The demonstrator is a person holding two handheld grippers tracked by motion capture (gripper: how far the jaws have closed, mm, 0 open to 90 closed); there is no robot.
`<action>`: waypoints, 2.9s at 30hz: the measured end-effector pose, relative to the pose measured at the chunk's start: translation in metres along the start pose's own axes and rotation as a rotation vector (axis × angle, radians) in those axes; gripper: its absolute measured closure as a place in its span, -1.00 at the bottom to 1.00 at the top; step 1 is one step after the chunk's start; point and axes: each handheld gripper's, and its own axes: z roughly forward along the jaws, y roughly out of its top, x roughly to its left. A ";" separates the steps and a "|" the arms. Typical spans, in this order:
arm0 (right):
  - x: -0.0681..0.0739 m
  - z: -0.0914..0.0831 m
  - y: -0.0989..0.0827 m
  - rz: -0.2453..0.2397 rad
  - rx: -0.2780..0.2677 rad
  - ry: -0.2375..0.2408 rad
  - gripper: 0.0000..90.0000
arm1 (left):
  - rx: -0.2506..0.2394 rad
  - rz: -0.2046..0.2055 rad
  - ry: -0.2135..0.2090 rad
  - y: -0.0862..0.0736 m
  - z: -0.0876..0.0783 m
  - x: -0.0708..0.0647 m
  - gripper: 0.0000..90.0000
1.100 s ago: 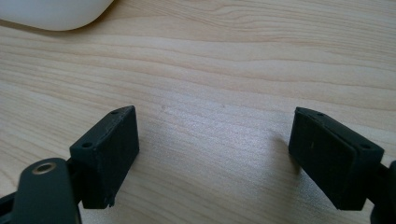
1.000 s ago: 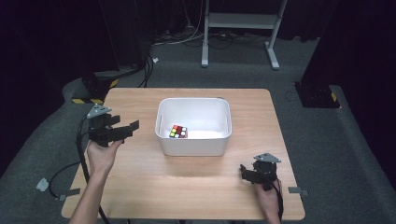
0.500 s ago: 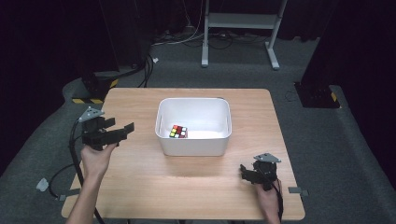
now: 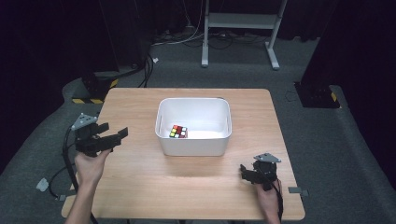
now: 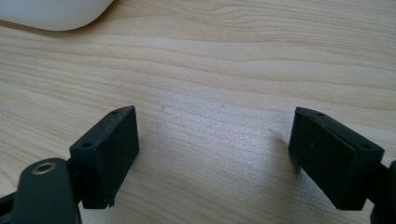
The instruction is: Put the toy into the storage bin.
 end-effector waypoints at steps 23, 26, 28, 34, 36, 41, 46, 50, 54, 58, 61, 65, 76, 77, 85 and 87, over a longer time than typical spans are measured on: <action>0.000 0.000 0.000 0.001 0.000 0.000 -0.65 | -0.008 -0.031 0.006 -0.034 -0.009 0.009 -0.55; 0.000 0.000 0.000 0.001 0.000 -0.001 -0.65 | 0.000 -0.023 0.003 -0.039 -0.008 0.007 -0.56; 0.000 0.000 0.000 0.002 0.000 0.000 -0.65 | -0.002 -0.026 -0.001 -0.042 -0.008 0.007 -0.56; 0.000 0.000 0.000 0.002 0.000 0.000 -0.65 | 0.002 -0.017 0.005 -0.049 -0.007 0.003 -0.56; 0.000 0.000 0.000 0.001 0.000 0.000 -0.65 | -0.002 -0.020 0.011 -0.051 -0.006 0.003 -0.56; 0.000 0.000 0.000 0.001 0.000 0.000 -0.65 | -0.003 -0.027 0.008 -0.057 -0.004 0.003 -0.56; 0.000 0.000 0.000 0.001 0.000 0.000 -0.65 | 0.006 -0.030 0.011 -0.064 -0.001 0.003 -0.56; 0.000 0.000 0.000 0.001 0.000 0.000 -0.65 | 0.006 -0.044 0.011 -0.070 0.001 0.004 -0.56; 0.000 0.000 0.000 0.001 0.000 0.000 -0.65 | 0.015 -0.043 0.018 -0.075 0.004 0.005 -0.56; 0.000 0.000 0.000 0.001 0.000 -0.001 -0.65 | 0.022 -0.051 0.021 -0.081 0.007 0.007 -0.56; 0.000 0.000 0.000 0.000 0.000 -0.001 -0.65 | 0.028 -0.047 0.032 -0.085 0.009 0.007 -0.56; 0.000 0.000 0.000 0.001 0.000 -0.001 -0.65 | 0.031 -0.046 0.033 -0.089 0.013 0.008 -0.56; 0.000 0.000 0.000 0.001 0.000 -0.001 -0.65 | 0.045 -0.039 0.038 -0.101 0.024 0.008 -0.55; 0.000 0.000 0.000 0.001 0.000 -0.001 -0.65 | 0.046 -0.042 0.039 -0.102 0.025 0.008 -0.55; 0.000 0.000 0.000 0.001 0.000 -0.001 -0.65 | 0.068 -0.031 0.059 -0.110 0.034 0.008 -0.54; 0.000 0.000 0.000 0.001 0.000 -0.001 -0.65 | 0.074 -0.033 0.063 -0.111 0.036 0.008 -0.54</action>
